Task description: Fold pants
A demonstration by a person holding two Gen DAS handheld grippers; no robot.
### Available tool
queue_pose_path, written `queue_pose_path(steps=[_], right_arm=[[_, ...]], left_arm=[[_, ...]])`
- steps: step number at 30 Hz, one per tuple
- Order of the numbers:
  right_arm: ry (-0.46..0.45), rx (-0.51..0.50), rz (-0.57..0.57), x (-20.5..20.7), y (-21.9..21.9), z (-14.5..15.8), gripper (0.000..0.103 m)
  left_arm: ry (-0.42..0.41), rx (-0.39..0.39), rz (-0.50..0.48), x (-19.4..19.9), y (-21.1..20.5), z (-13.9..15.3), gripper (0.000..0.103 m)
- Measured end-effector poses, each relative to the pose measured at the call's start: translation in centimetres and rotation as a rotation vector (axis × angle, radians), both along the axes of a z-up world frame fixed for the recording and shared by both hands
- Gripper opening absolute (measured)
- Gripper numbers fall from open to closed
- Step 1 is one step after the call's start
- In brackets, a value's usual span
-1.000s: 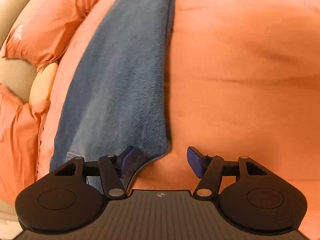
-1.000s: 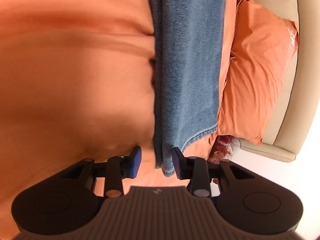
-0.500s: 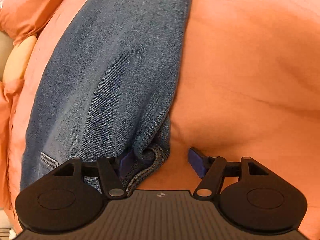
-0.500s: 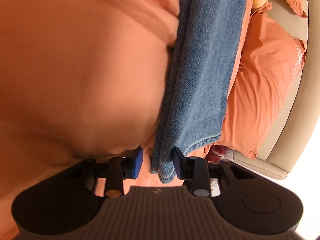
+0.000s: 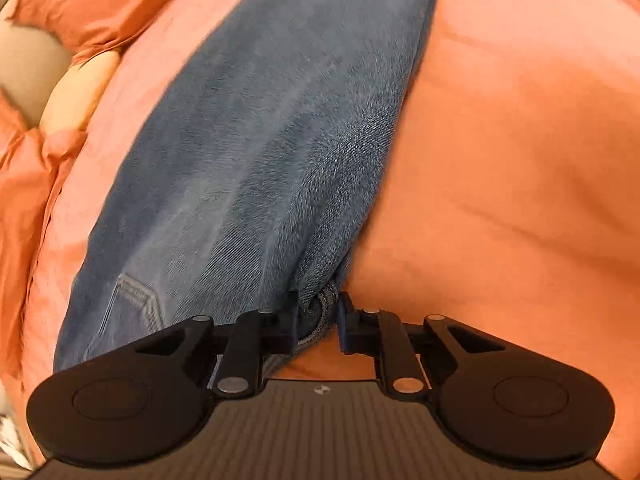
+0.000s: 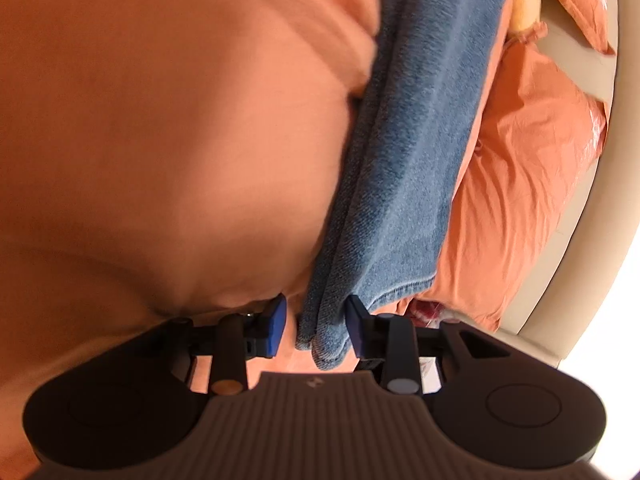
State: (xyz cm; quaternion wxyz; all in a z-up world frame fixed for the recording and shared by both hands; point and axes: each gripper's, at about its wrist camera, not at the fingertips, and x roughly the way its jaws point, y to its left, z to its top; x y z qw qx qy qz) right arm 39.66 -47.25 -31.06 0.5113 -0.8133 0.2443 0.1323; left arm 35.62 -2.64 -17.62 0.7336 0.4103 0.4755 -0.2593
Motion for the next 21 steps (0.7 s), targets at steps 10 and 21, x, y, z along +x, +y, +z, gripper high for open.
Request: queue_pose_path(steps=[10, 21], right_arm=[[-0.028, -0.035, 0.006, 1.3, -0.7, -0.8, 0.03], [-0.122, 0.056, -0.067, 0.6, 0.0, 5.4, 0.008]], left_arm=[[-0.028, -0.132, 0.138, 1.7, 0.6, 4.2, 0.018], [-0.05, -0.142, 0.134, 0.1, 1.3, 6.0, 0.018]])
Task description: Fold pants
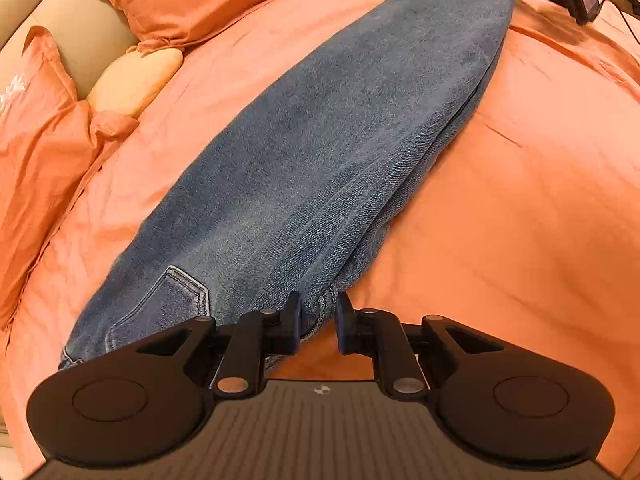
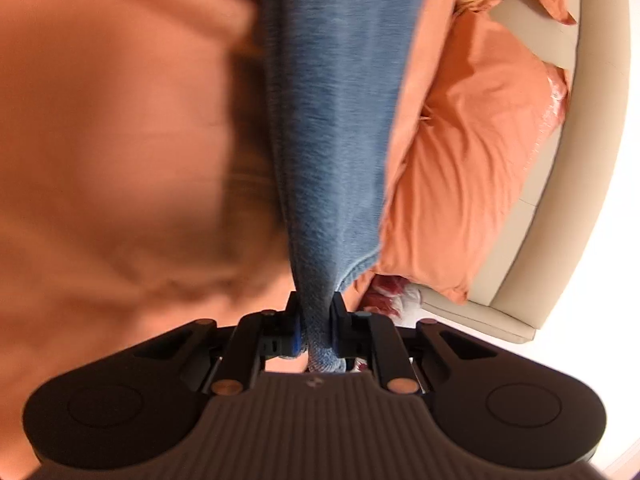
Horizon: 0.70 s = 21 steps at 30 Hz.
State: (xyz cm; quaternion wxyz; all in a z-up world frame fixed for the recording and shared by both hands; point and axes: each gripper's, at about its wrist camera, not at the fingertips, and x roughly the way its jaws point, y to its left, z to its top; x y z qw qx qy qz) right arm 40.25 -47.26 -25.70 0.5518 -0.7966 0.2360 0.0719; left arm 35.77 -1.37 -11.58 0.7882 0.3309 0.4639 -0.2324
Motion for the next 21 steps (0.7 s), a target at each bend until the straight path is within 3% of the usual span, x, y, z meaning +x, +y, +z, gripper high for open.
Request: queue_pose_path(steps=[7, 15, 18, 21], right_arm=[[0.024, -0.019, 0.006, -5.4, -0.2, 5.5, 0.008], [0.102, -0.027, -0.068, -18.9, -1.6, 10.9, 0.008], [0.186, 0.0, -0.154, -24.1, -1.9, 10.7, 0.008], [0.274, 0.039, -0.233, -26.5, -1.4, 8.3, 0.008]], left_arm=[[-0.052, 0.012, -0.061, -2.2, 0.7, 2.1, 0.017], [-0.036, 0.026, -0.195, -9.2, 1.8, 3.1, 0.017], [-0.005, 0.033, -0.256, -11.7, 1.3, 1.8, 0.017], [0.028, 0.08, -0.304, -13.0, 0.4, -1.1, 0.017]])
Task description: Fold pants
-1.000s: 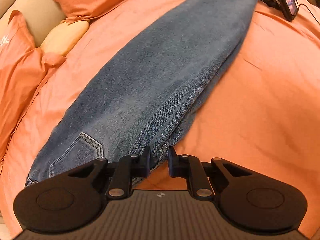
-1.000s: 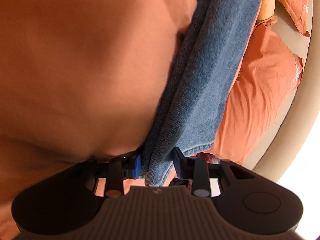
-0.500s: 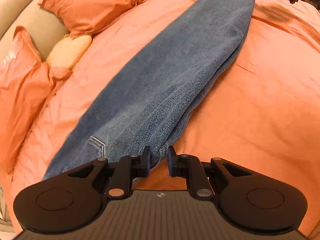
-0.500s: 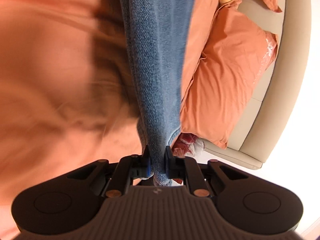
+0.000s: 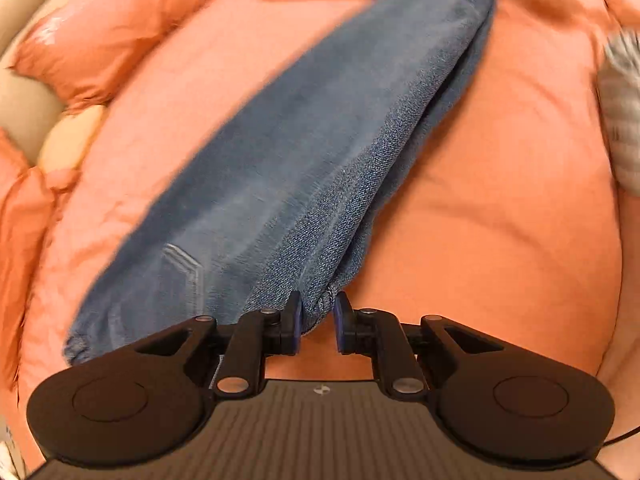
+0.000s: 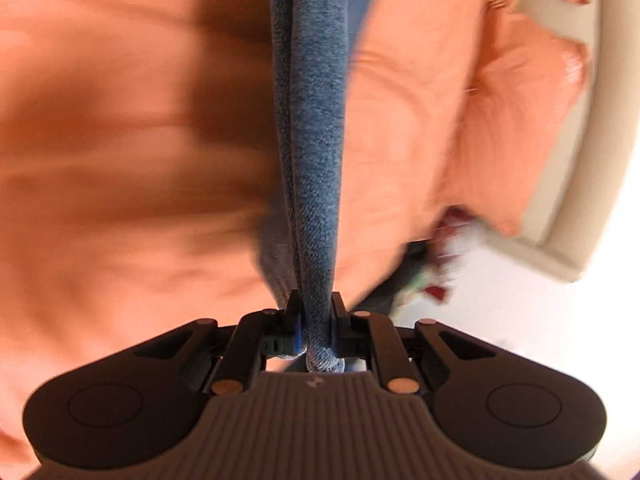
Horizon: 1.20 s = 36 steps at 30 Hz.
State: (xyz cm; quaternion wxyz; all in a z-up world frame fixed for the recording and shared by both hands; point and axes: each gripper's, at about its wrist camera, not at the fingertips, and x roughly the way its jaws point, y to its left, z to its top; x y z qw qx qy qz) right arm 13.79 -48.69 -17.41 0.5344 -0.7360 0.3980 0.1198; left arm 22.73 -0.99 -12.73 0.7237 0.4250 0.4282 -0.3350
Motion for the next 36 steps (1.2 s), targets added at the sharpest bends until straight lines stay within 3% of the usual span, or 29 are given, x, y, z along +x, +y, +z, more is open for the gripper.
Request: queue_pose_path(steps=[5, 10, 12, 14, 15, 16, 19, 22, 28, 31, 36], right_arm=[[0.043, 0.058, -0.112, -1.1, 0.1, -5.1, 0.008], [0.066, 0.139, -0.196, -0.3, 0.3, -7.2, 0.012], [0.07, 0.168, -0.24, 0.3, 0.3, -6.9, 0.018], [0.071, 0.23, -0.283, 0.6, -0.1, -5.8, 0.021], [0.071, 0.265, -0.314, 0.9, -0.3, -5.0, 0.027], [0.074, 0.3, -0.354, 1.8, -0.7, -4.2, 0.036], [0.085, 0.406, -0.511, 2.3, -2.4, -1.9, 0.045], [0.093, 0.565, -0.736, 2.9, -4.7, 0.6, 0.046], [-0.058, 1.044, -1.222, 3.3, -10.4, 4.6, 0.046], [-0.111, 1.2, -1.295, 3.7, -11.8, 4.7, 0.046], [-0.172, 1.257, -1.289, 7.1, -12.4, 3.8, 0.045]], left_arm=[[0.068, 0.071, 0.007, 1.0, -1.1, -4.8, 0.017], [0.129, 0.089, 0.074, 3.0, -1.8, -7.3, 0.021], [0.138, 0.107, 0.084, 3.5, -2.2, -7.5, 0.028], [0.143, 0.108, 0.076, 3.7, -2.5, -7.0, 0.044], [0.16, 0.101, 0.072, 3.6, -2.5, -6.7, 0.057], [0.166, 0.091, 0.066, 3.5, -2.5, -6.3, 0.063], [0.145, 0.056, 0.077, 3.1, -2.3, -4.9, 0.064], [0.142, -0.003, 0.117, 3.4, -2.0, -3.1, 0.064], [0.109, -0.084, 0.175, 2.9, -2.7, -0.1, 0.065], [0.074, -0.096, 0.19, 3.3, -3.5, 0.5, 0.065], [0.038, -0.096, 0.212, 4.8, -6.3, 0.4, 0.065]])
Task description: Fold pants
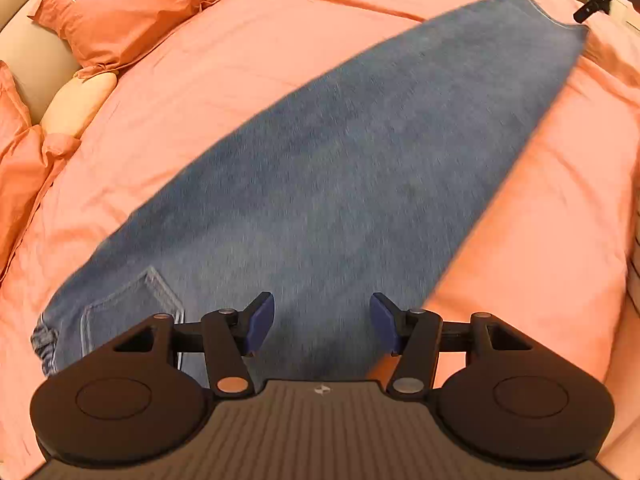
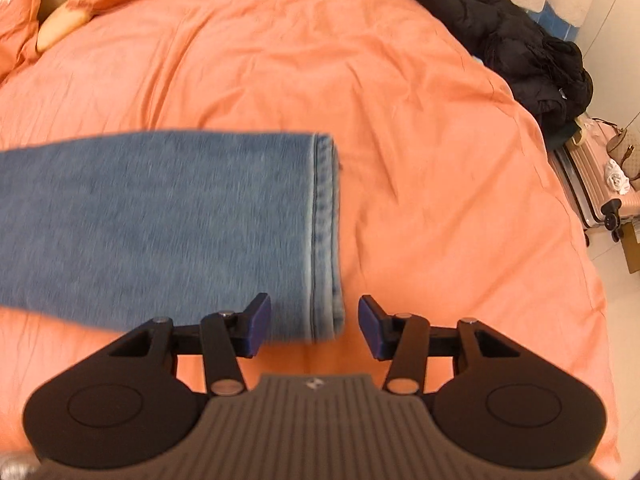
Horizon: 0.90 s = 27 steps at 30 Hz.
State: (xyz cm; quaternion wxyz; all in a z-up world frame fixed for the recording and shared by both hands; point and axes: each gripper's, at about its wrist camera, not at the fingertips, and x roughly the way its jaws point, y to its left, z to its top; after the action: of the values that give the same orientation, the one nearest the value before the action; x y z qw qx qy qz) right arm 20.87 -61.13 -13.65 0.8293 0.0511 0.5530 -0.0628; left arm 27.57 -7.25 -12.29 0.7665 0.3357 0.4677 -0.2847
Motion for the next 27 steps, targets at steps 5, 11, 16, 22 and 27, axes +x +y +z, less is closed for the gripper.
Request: queue_pose_path(steps=[5, 11, 16, 22, 27], right_arm=[[-0.054, 0.008, -0.005, 4.2, -1.2, -0.8, 0.044], [-0.085, 0.064, -0.02, 8.5, -2.4, -2.0, 0.044], [-0.09, 0.088, -0.028, 10.2, -3.3, -3.2, 0.014], [-0.223, 0.03, 0.007, 9.2, -2.6, -0.3, 0.002], [-0.136, -0.01, -0.021, 11.0, -2.3, -3.9, 0.002]], left_arm=[[-0.034, 0.005, 0.022, 3.1, -3.1, -0.9, 0.065], [-0.042, 0.001, 0.017, 6.9, -7.1, -2.1, 0.065], [-0.035, 0.002, -0.01, 8.9, -9.6, -3.1, 0.065], [-0.065, -0.045, -0.036, 9.7, -11.3, -3.6, 0.064], [-0.06, -0.06, -0.019, 10.3, -13.0, -4.9, 0.064]])
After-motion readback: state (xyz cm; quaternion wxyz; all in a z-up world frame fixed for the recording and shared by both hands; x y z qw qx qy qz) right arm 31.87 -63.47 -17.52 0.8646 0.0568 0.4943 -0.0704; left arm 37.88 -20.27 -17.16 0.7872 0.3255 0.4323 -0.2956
